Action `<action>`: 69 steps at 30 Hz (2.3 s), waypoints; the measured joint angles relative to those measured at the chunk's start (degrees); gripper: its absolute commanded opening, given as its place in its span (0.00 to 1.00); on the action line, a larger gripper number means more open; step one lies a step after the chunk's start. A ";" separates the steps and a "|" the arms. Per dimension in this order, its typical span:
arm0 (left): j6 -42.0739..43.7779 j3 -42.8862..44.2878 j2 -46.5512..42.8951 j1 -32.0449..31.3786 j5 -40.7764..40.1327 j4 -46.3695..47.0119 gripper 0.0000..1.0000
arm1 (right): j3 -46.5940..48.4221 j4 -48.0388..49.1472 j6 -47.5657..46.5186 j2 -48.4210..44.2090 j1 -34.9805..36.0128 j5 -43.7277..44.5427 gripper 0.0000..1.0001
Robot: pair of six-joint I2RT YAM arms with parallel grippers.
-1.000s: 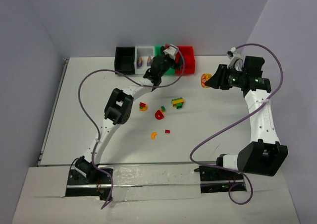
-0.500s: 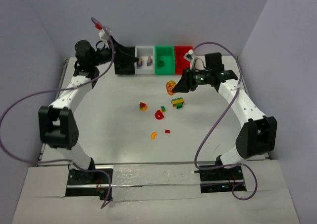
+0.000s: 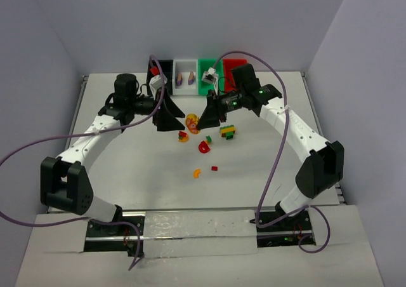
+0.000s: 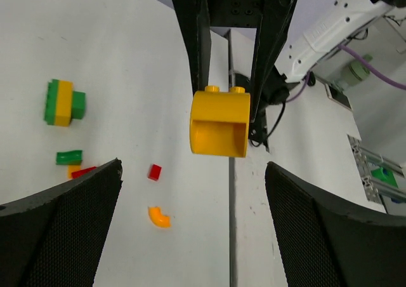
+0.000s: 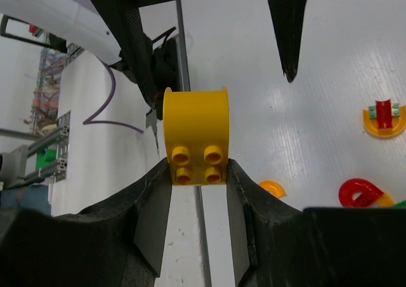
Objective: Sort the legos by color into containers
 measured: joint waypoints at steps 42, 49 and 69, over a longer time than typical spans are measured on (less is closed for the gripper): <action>1.63 17.08 15.77 11.13 -44.25 -1.96 0.00 | 3.63 -3.79 -0.11 2.46 -6.41 22.27 1.00; 2.17 38.03 38.29 10.78 -64.69 -2.80 0.00 | -1.77 -3.44 -1.12 -0.82 -7.94 35.21 1.00; 6.93 52.52 51.52 2.81 -77.49 -2.01 0.07 | -3.27 -6.19 -5.74 -1.62 -8.04 45.33 1.00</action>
